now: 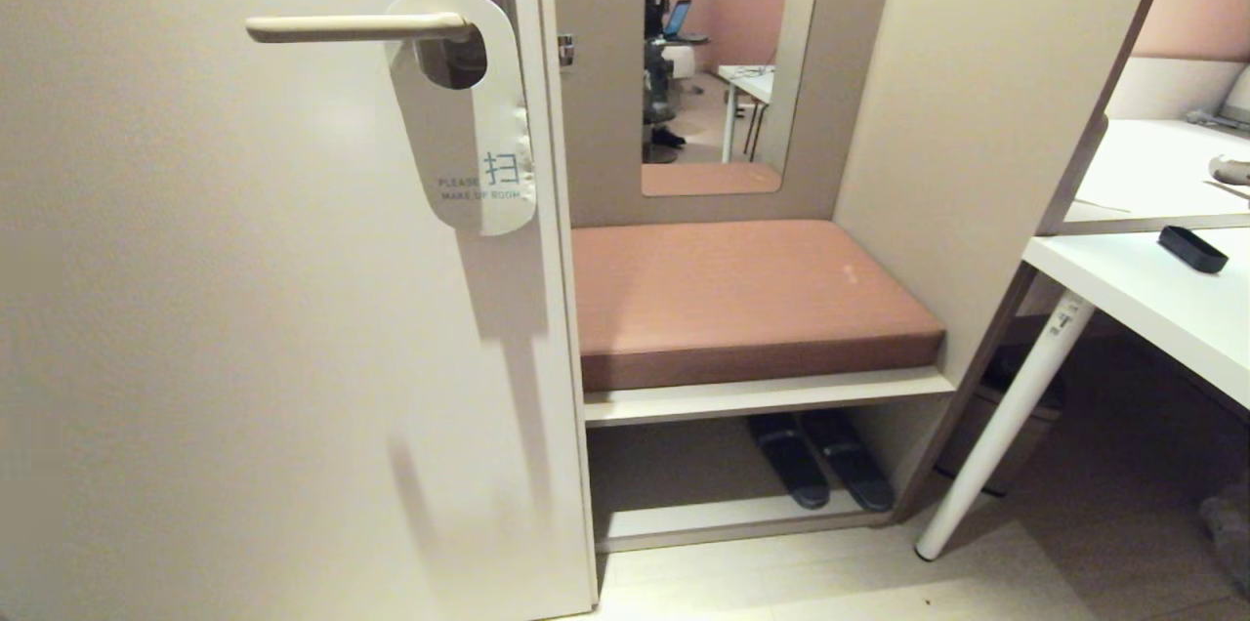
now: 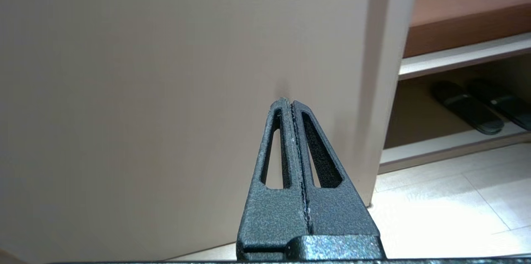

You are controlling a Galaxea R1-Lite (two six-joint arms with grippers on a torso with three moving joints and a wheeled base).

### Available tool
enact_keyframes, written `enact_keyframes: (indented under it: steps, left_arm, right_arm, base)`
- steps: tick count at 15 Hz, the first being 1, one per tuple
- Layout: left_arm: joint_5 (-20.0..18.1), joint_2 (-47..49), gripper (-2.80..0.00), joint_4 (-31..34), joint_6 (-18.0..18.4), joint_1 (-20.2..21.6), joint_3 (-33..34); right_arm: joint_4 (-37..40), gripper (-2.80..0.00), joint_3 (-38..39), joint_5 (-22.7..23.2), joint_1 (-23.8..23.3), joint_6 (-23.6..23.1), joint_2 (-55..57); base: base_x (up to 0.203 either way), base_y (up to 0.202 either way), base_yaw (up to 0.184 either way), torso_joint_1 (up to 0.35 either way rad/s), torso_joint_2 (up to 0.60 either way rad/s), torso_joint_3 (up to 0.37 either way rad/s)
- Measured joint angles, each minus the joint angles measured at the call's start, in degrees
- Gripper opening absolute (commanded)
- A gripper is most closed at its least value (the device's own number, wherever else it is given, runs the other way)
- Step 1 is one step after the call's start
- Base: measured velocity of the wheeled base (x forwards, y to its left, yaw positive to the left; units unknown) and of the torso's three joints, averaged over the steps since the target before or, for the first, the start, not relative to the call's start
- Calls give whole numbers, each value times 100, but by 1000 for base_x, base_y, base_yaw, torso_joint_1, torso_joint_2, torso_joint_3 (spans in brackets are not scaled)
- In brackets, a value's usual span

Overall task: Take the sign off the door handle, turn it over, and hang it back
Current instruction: Take down the sign

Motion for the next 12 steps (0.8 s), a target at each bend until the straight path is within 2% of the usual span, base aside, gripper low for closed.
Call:
enact_keyframes:
  steps: [4,8,12]
  left_arm:
    - [109,-837,-280,824,-2,-83,0]
    - [193,-1106,-280,908,-321,-119,0]
    - [312,-1148,-280,916,-256,-119,0]
  right_arm:
    - [0,-280,0,0,0,0,0]
    - [0,-280,0,1,0,0,0]
    - [0,-280,0,2,0,0,0]
  base:
    - [0,0,0,0,0,0]
    - [0,0,0,0,0,0]
    - [0,0,0,0,0,0]
